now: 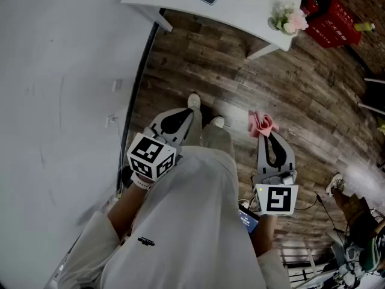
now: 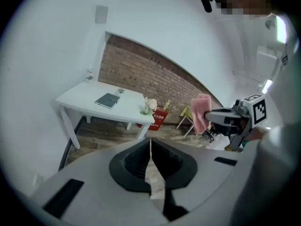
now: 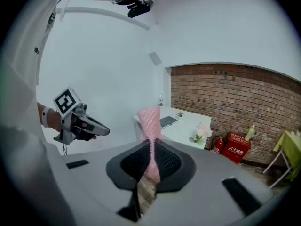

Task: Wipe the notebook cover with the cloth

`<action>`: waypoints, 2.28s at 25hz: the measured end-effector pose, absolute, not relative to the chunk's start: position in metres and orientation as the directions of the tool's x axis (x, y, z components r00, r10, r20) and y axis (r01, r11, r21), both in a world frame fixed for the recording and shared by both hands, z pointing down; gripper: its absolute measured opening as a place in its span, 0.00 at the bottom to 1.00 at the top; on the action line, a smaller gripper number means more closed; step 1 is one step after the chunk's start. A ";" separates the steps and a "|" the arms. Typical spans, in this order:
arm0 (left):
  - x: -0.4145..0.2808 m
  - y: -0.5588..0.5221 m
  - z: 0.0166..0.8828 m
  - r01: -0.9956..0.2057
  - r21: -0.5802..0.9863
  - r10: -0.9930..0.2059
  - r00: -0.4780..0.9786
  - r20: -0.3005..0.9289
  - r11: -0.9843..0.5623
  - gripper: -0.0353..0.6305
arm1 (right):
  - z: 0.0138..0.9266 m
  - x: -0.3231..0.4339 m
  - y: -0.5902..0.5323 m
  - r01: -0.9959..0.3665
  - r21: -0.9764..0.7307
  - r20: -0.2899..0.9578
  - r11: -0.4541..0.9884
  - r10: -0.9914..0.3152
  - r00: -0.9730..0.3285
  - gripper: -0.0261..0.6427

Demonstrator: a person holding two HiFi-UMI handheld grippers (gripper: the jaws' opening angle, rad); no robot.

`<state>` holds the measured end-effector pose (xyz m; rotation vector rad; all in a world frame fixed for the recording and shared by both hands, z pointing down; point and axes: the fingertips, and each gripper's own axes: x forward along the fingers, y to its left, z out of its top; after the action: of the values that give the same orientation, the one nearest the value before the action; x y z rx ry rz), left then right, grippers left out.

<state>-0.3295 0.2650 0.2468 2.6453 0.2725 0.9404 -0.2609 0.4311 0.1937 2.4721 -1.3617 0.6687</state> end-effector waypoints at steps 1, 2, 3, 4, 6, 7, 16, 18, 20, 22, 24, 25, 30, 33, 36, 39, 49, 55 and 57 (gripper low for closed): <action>-0.335 0.264 0.235 0.073 0.347 0.269 0.784 0.560 -0.935 0.09 | 0.191 -0.265 0.425 -0.845 -0.020 0.493 -0.534 -0.741 0.456 0.08; -0.340 0.262 0.224 0.075 0.336 0.257 0.801 0.540 -0.939 0.09 | 0.187 -0.270 0.419 -0.846 -0.027 0.487 -0.533 -0.746 0.454 0.08; -0.344 0.261 0.214 0.079 0.328 0.249 0.817 0.520 -0.941 0.09 | 0.183 -0.275 0.414 -0.846 -0.027 0.481 -0.533 -0.749 0.456 0.08; -0.347 0.261 0.205 0.082 0.325 0.244 0.832 0.499 -0.942 0.09 | 0.179 -0.280 0.409 -0.846 -0.019 0.475 -0.533 -0.749 0.461 0.08; -0.351 0.265 0.192 0.084 0.334 0.240 0.855 0.460 -0.939 0.09 | 0.170 -0.289 0.405 -0.851 -0.002 0.462 -0.525 -0.755 0.465 0.08; -0.353 0.269 0.186 0.084 0.335 0.236 0.865 0.444 -0.938 0.09 | 0.168 -0.293 0.406 -0.854 -0.007 0.455 -0.520 -0.762 0.461 0.08; -0.367 0.328 0.169 -0.011 0.281 0.110 0.904 0.413 -0.960 0.09 | 0.155 -0.306 0.442 -0.911 -0.008 0.395 -0.412 -0.839 0.375 0.08; -0.366 0.340 0.165 -0.014 0.277 0.104 0.908 0.406 -0.961 0.09 | 0.149 -0.306 0.452 -0.905 -0.020 0.353 -0.425 -0.850 0.391 0.08; -0.362 0.353 0.163 -0.013 0.272 0.101 0.911 0.401 -0.962 0.09 | 0.141 -0.308 0.465 -0.908 -0.030 0.316 -0.419 -0.866 0.389 0.08; -0.356 0.368 0.160 0.001 0.251 0.102 0.914 0.393 -0.968 0.09 | 0.134 -0.309 0.480 -0.913 -0.027 0.285 -0.407 -0.879 0.383 0.08; -0.349 0.379 0.159 0.015 0.231 0.105 0.917 0.385 -0.973 0.09 | 0.132 -0.311 0.491 -0.918 -0.007 0.263 -0.396 -0.887 0.381 0.08; -0.348 0.383 0.160 0.018 0.225 0.106 0.917 0.384 -0.974 0.09 | 0.132 -0.313 0.494 -0.923 -0.003 0.253 -0.386 -0.893 0.373 0.08; -0.345 0.397 0.154 0.025 0.215 0.106 0.921 0.376 -0.976 0.09 | 0.129 -0.330 0.500 -0.949 -0.071 0.201 -0.306 -0.937 0.287 0.08; -0.341 0.396 0.153 0.019 0.208 0.099 0.920 0.380 -0.978 0.09 | 0.131 -0.330 0.495 -0.956 -0.084 0.201 -0.282 -0.944 0.261 0.08; -0.335 0.392 0.157 0.016 0.196 0.094 0.915 0.392 -0.980 0.09 | 0.126 -0.328 0.487 -0.959 -0.135 0.171 -0.250 -0.959 0.226 0.08; -0.324 0.381 0.160 0.004 0.205 0.085 0.919 0.384 -0.979 0.09 | 0.126 -0.317 0.473 -0.955 -0.140 0.173 -0.260 -0.956 0.235 0.08; -0.247 0.305 0.163 -0.039 0.256 0.063 0.923 0.379 -0.966 0.09 | 0.134 -0.231 0.399 -0.964 -0.113 0.200 -0.241 -0.956 0.216 0.08; -0.192 0.235 0.157 -0.059 0.290 0.059 0.923 0.381 -0.955 0.09 | 0.127 -0.164 0.326 -0.965 -0.076 0.240 -0.249 -0.944 0.225 0.08; -0.172 0.212 0.156 -0.053 0.294 0.067 0.921 0.384 -0.954 0.09 | 0.128 -0.141 0.302 -0.966 -0.050 0.257 -0.254 -0.938 0.234 0.08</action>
<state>-0.1723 0.2124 0.1562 2.7801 0.0101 0.5710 -0.1408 0.3024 0.1280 2.3709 -1.8399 0.3566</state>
